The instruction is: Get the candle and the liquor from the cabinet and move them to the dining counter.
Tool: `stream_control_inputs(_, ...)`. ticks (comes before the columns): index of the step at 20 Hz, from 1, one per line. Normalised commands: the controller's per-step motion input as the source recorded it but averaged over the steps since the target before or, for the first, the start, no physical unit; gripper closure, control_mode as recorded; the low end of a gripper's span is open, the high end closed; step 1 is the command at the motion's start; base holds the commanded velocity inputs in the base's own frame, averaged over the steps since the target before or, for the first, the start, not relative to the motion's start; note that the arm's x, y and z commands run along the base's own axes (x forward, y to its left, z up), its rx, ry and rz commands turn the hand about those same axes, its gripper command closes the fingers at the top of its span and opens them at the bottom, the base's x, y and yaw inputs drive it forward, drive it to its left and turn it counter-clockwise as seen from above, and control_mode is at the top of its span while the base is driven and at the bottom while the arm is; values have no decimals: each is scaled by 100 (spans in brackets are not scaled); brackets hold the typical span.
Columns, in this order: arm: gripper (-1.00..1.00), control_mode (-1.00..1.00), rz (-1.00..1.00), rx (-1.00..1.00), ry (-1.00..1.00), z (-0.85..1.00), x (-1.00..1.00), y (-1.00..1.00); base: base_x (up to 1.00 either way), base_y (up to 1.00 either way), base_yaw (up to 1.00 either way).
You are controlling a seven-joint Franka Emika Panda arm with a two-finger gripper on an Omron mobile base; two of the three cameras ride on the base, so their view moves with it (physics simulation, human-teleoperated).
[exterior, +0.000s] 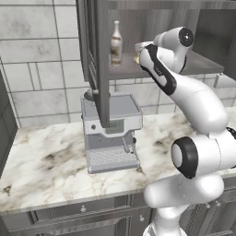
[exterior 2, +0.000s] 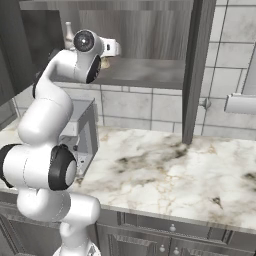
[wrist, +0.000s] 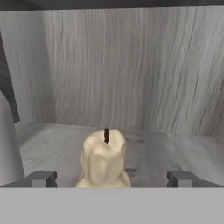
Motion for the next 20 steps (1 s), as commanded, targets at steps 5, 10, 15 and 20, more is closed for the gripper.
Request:
stream_control_inputs(5,-100,-100,0,0,1,-8,17,3,0,0,0)
stream_control_inputs(10,-100,-100,0,0,1,-10,13,5,0,0,0)
stream_control_inputs(15,-100,-100,0,0,0,-4,13,2,0,0,0)
stream_control_inputs(20,-100,-100,0,0,0,-2,15,0,0,0,0)
